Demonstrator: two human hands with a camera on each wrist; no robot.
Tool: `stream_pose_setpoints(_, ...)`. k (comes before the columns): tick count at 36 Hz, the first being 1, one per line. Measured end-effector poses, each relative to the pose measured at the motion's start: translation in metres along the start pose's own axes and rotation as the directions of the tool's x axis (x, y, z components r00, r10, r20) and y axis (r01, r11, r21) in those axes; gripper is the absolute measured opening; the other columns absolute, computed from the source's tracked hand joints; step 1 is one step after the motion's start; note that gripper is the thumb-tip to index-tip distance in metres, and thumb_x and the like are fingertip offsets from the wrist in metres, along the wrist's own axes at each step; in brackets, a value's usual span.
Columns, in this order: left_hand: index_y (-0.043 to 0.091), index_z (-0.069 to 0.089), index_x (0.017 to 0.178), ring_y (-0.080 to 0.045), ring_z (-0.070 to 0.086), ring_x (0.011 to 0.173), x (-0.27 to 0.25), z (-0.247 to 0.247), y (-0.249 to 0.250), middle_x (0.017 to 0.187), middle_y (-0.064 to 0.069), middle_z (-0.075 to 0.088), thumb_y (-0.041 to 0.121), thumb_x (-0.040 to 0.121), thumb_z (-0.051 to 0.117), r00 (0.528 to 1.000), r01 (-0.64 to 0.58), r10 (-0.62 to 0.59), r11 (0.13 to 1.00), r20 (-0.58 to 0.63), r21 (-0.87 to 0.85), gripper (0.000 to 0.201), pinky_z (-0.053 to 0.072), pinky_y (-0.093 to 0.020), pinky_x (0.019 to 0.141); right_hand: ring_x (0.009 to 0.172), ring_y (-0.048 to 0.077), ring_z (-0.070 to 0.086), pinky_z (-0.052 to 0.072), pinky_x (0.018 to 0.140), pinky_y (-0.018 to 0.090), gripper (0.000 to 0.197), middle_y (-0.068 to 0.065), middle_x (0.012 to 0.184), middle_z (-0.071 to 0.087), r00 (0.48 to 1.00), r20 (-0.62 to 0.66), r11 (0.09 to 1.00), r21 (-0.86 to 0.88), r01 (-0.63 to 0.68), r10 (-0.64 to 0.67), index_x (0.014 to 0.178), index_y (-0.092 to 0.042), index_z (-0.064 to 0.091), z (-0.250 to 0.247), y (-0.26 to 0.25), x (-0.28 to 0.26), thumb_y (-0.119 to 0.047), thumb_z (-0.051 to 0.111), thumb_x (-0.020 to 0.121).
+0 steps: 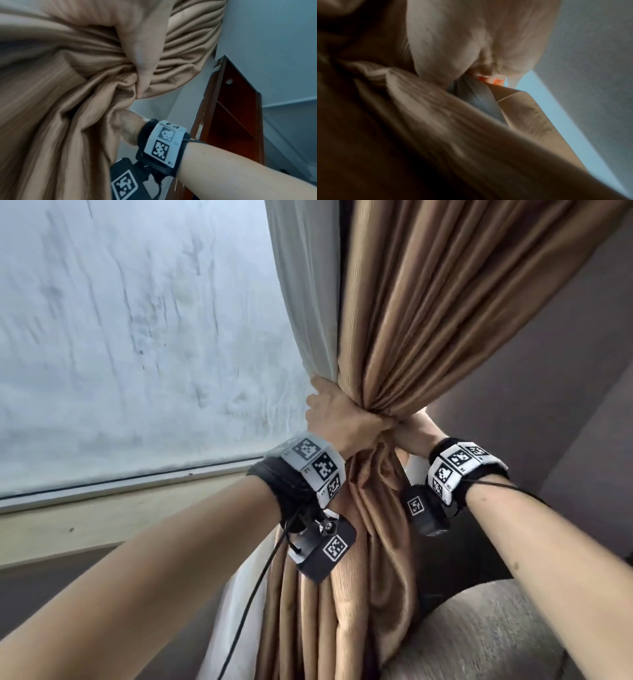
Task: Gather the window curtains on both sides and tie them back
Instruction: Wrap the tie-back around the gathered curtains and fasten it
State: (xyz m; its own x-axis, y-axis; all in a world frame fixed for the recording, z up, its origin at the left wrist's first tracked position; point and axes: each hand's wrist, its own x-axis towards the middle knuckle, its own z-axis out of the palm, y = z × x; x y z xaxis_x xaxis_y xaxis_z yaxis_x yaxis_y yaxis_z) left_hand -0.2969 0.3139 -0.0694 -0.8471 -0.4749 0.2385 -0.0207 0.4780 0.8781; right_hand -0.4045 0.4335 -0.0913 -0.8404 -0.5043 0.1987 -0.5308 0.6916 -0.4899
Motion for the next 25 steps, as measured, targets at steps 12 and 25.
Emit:
stream_pose_setpoints(12,0.008,0.026,0.129,-0.023,0.05,0.087,0.019,-0.018,-0.004,0.09,0.003,0.041,0.054,0.065,0.078,0.999,-0.026,0.03,0.991,-0.027,0.132,0.095,0.038,-0.029,0.072,0.118,0.038,0.054,0.046,0.097,0.04,0.041,0.02,0.128,0.059,0.989,-0.047,0.947,-0.284,-0.15,0.143,0.124,-0.011,0.058,-0.013,-0.017,-0.006,-0.033,0.049,0.09)
stream_pose_setpoints(25,0.014,0.024,0.129,-0.019,0.047,0.083,0.018,-0.018,-0.006,0.099,0.002,0.046,0.053,0.065,0.081,1.0,-0.026,0.026,0.994,0.009,0.106,0.094,0.041,-0.028,0.072,0.103,0.029,0.062,0.048,0.086,0.036,0.028,0.011,0.111,0.069,0.905,-0.165,0.912,0.198,-0.358,0.391,0.094,-0.013,0.072,-0.02,-0.009,-0.02,-0.037,0.064,0.081)
